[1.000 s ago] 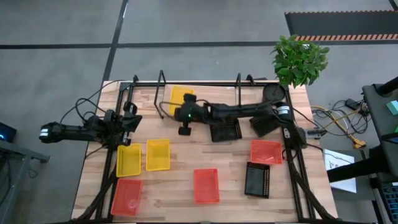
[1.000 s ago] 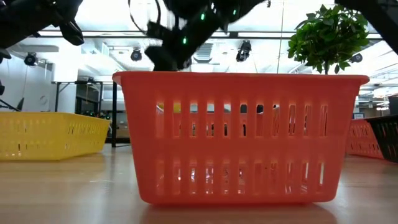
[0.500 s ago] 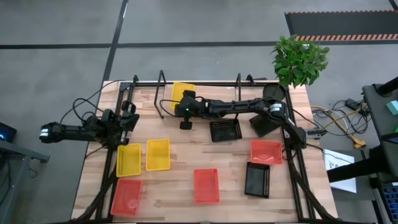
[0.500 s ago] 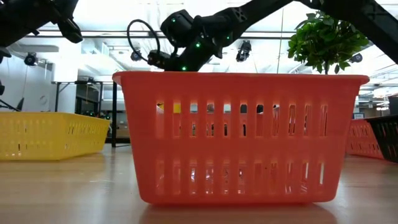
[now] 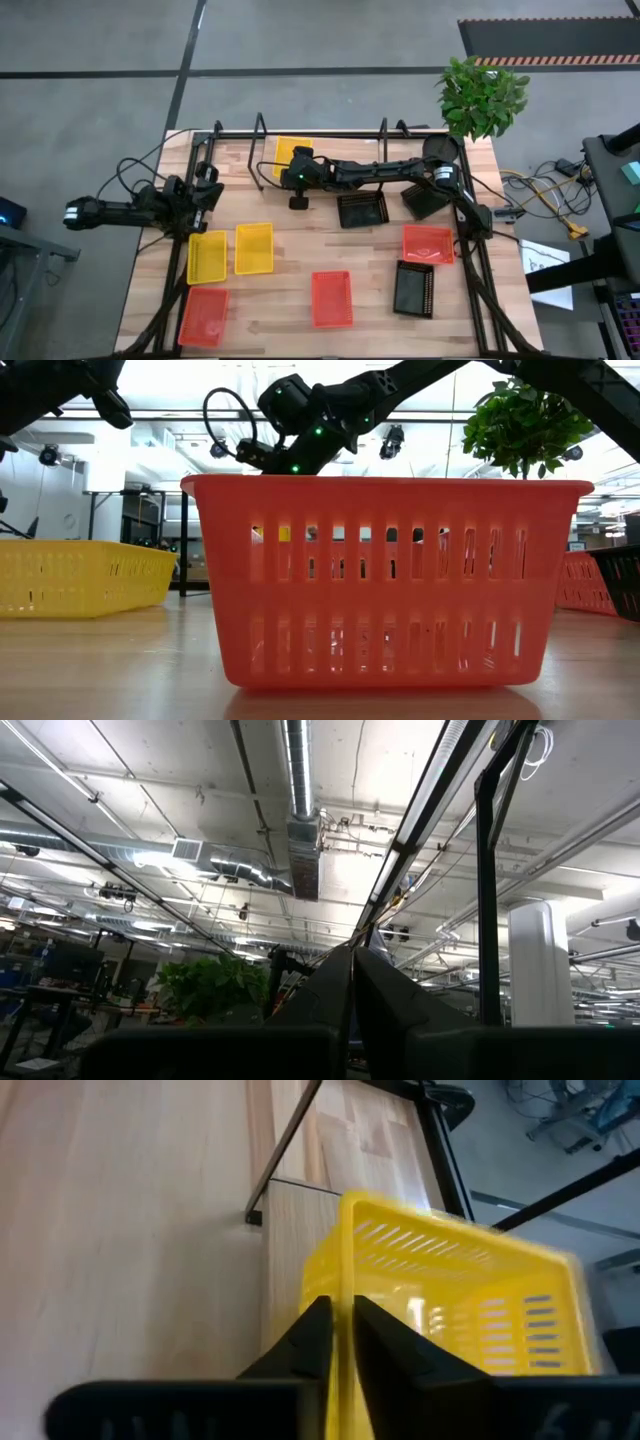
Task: Stack baskets on shelf by color
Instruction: Put the right yellow bin on the shelf
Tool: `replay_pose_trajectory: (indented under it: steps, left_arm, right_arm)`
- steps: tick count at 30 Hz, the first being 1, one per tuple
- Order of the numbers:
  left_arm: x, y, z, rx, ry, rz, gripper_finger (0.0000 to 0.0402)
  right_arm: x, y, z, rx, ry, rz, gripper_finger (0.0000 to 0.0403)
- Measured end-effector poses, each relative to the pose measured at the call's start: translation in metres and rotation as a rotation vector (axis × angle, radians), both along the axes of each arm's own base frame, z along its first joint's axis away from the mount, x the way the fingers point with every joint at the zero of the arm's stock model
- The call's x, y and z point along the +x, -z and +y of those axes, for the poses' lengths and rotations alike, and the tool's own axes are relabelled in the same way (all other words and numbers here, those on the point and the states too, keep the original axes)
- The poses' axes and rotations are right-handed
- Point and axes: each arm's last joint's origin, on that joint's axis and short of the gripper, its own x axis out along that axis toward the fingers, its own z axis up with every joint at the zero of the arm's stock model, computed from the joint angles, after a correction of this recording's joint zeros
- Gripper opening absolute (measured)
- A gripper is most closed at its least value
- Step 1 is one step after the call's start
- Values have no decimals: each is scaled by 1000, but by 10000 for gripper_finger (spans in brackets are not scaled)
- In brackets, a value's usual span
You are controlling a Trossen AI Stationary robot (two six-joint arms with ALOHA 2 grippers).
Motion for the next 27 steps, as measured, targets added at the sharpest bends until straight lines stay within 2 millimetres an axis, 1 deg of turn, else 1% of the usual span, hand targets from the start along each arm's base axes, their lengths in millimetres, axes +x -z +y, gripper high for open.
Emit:
replay_pose_trajectory:
  steps: [5, 7, 9, 11, 15, 18, 21, 25, 27]
  left_arm:
    - [0, 0, 0, 0, 0, -1, 0]
    - [0, 0, 0, -1, 0, -1, 0]
    - [0, 0, 0, -3, 3, -2, 0]
    - [0, 0, 0, -5, 3, -2, 0]
    - [0, 0, 0, -5, 3, 0, 0]
    - [0, 0, 0, -5, 4, 2, 0]
    - [0, 0, 0, -5, 3, 2, 0]
    - [0, 0, 0, -4, 3, 2, 0]
    - [0, 0, 0, -1, 1, 2, 0]
  right_arm:
    - [0, 0, 0, 22, 19, -11, 105]
    - [-1, -3, 1, 29, 23, -13, 125]
    - [-4, -11, 5, 36, 24, -18, 142]
    - [-7, -23, 11, 38, 14, -27, 154]
    - [-18, -48, 20, 39, 20, -31, 164]
    - [-32, -64, 20, 16, 60, 11, 158]
    - [-50, -75, 8, 35, 131, 83, 131]
    - [-67, -68, -14, 141, 191, 199, 78]
    - [-69, -59, -21, 190, 198, 232, 49]
